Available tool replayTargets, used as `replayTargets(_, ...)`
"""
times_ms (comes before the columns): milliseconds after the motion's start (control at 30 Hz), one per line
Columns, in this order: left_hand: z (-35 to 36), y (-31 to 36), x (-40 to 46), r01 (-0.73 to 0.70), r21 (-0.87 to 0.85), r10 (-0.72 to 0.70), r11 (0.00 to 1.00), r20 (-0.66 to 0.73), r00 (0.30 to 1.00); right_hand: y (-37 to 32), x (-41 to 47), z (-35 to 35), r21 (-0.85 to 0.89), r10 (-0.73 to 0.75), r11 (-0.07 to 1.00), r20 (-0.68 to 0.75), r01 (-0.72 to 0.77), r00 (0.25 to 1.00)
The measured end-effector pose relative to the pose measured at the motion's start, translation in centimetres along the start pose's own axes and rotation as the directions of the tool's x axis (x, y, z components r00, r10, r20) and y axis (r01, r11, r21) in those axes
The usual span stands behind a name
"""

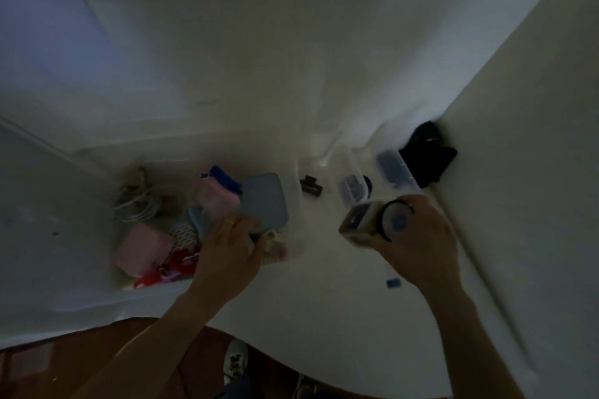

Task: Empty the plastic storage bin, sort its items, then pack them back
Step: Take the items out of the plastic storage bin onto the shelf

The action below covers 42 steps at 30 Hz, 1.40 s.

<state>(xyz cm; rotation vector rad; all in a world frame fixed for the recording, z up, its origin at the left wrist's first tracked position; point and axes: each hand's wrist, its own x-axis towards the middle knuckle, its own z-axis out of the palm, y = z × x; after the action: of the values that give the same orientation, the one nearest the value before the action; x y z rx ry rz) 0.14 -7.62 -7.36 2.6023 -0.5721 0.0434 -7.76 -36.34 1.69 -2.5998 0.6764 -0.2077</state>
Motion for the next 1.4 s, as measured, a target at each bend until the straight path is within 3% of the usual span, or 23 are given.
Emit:
replayTargets(167, 0.0, 4.3, 0.0, -0.131, 0.035, 0.135, 0.991, -0.141, 0.981, 6.6, -1.2, 2.6, -0.021, 0.255, 0.967, 0.119, -0.254, 0.960)
replayTargets(433, 3.2, 7.0, -0.8, -0.050, 0.064, 0.058, 0.997, -0.128, 0.990, 19.6, 1.3, 1.1, -0.133, 0.477, 0.877, 0.106, -0.463, 0.873)
replayTargets(533, 4.9, 8.8, -0.5, -0.137, 0.096, 0.146, 0.986, -0.091, 0.985, 23.2, 4.2, 1.1, -0.157, 0.496, 0.864, 0.097, -0.479, 0.863)
replayTargets(700, 6.8, 10.7, 0.3, -0.031, 0.003, 0.031, 1.000, -0.063, 0.998, 25.5, 11.2, 3.1, -0.142, 0.504, 0.856, 0.015, -0.497, 0.864)
replayTargets(933, 7.8, 10.7, 0.5, -0.009, 0.117, 0.017, 0.993, -0.068, 0.998, 24.5, 18.4, 6.1, -0.105, 0.433, 0.891, -0.096, -0.442, 0.896)
replayTargets(1067, 7.9, 10.7, 0.3, -0.017, 0.152, 0.027, 0.988, -0.069, 0.997, 24.5, 18.3, 6.2, -0.154, 0.435, 0.883, -0.089, -0.444, 0.896)
replayTargets(1200, 7.6, 10.5, 0.2, -0.020, 0.145, 0.029, 0.989, -0.064, 0.998, 24.5, 11.8, 5.2, -0.144, 0.381, 0.898, -0.213, -0.415, 0.900)
replayTargets(1267, 7.5, 10.5, 0.2, -0.025, 0.172, 0.039, 0.985, -0.082, 0.996, 25.6, 6.2, 6.6, -0.218, 0.416, 0.887, -0.002, -0.407, 0.909)
replayTargets(1333, 7.3, 10.7, 0.2, -0.022, 0.173, 0.038, 0.985, -0.089, 0.995, 27.1, 0.5, 8.9, -0.291, 0.543, 0.832, 0.246, -0.473, 0.803)
replayTargets(1400, 7.2, 10.6, 0.2, 0.000, 0.133, 0.009, 0.991, -0.068, 0.998, 27.6, -4.1, 11.3, -0.301, 0.567, 0.822, 0.360, -0.483, 0.741)
